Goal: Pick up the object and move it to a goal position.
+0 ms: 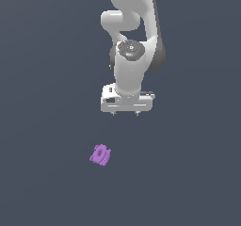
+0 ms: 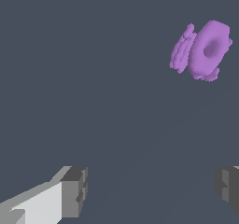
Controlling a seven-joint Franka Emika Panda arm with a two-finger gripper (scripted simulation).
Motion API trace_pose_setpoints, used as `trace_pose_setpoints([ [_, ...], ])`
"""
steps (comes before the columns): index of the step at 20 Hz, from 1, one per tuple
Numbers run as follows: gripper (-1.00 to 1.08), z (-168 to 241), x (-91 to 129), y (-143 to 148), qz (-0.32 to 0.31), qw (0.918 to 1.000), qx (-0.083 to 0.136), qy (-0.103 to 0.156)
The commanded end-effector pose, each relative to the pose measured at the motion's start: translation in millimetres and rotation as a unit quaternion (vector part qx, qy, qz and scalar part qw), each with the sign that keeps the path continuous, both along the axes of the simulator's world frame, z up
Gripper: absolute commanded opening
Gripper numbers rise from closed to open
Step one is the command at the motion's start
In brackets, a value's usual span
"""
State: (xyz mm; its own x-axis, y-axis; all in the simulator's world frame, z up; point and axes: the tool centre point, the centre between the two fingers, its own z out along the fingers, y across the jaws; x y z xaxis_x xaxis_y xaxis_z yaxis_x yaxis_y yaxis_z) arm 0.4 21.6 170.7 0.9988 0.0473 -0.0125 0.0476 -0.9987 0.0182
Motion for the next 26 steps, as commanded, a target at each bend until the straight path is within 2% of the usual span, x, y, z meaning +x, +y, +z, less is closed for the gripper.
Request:
trace_pose_setpoints([
  [1,1.0,0,0,0,0.001,1.0,0.0,0.0],
  [7,1.0,0,1,-1,0.0,1.0,0.0,0.0],
  [13,1.0,-4,13,-7,-0.014,0.9999,0.001,0.0],
  [19,1.0,-11,35,-20,-0.04,0.9992,0.003,-0.001],
  [26,1.0,-27,70,-45,-0.084,0.9964,0.005,-0.003],
])
